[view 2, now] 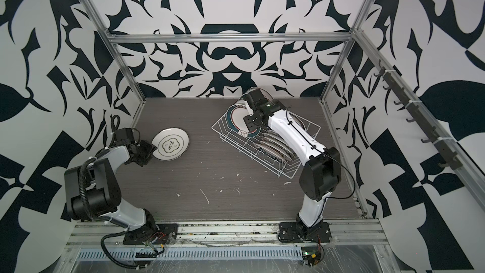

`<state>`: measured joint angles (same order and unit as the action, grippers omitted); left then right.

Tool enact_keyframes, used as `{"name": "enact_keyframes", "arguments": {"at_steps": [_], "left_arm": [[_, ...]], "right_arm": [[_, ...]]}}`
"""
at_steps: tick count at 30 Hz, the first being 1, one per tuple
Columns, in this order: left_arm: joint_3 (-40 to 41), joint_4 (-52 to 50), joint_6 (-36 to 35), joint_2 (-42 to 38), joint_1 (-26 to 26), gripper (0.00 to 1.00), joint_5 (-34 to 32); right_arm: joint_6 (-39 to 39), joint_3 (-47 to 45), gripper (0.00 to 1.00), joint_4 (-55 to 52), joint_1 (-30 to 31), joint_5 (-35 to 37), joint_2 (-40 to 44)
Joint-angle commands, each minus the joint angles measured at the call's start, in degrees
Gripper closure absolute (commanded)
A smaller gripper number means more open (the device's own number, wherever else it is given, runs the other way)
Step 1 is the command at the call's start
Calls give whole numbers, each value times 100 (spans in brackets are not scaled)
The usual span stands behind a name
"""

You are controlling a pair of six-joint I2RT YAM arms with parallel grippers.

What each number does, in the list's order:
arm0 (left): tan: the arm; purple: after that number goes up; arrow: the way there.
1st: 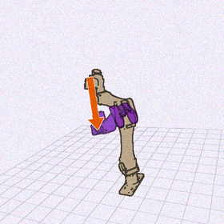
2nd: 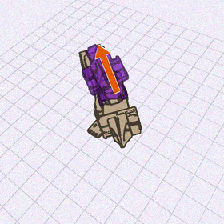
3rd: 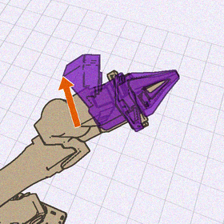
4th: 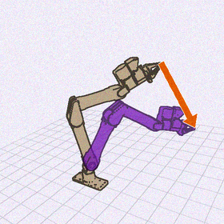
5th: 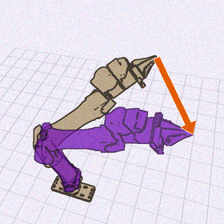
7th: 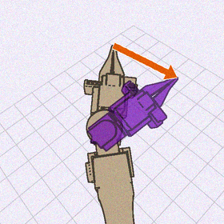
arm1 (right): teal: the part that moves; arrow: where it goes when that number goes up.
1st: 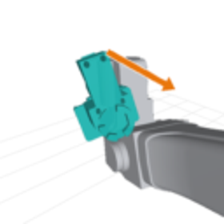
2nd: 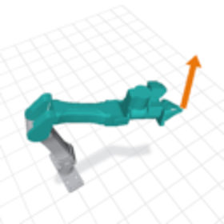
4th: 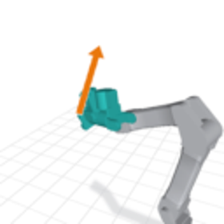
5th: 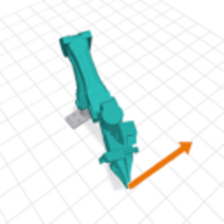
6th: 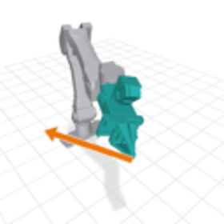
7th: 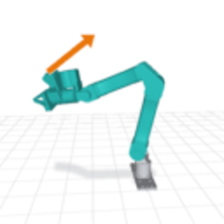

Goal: Unload the plates from the dish rack
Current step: Place a plate at the middle-left of the table, then pick up the plate from the dish rack.

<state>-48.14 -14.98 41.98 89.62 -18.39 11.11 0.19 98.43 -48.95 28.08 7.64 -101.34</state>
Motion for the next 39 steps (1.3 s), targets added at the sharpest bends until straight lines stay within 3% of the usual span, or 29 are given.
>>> {"name": "enact_keyframes", "arguments": {"at_steps": [1,10,21,25,28,29,39], "left_arm": [[-12,-78,-14,58,-67,41,-39],[-29,-557,94,-373,-95,32,-4],[19,-1298,376,-1894,-95,29,327],[-20,-1536,502,-2311,-99,23,353],[-30,-1722,662,-2600,-94,11,299],[-13,-1692,638,-2677,-87,1,411],[-64,-2094,523,-3006,-87,1,280]], "right_arm": [[-119,365,38,194,-69,-157,-23],[-375,957,39,211,-212,-239,-570],[-532,1413,40,357,-355,-295,-1258],[-579,1355,43,429,-382,-412,-1358],[-667,1189,48,593,-382,-443,-1330],[-678,1111,51,663,-382,-418,-1304],[-773,907,73,886,-391,-579,-1241]]}}
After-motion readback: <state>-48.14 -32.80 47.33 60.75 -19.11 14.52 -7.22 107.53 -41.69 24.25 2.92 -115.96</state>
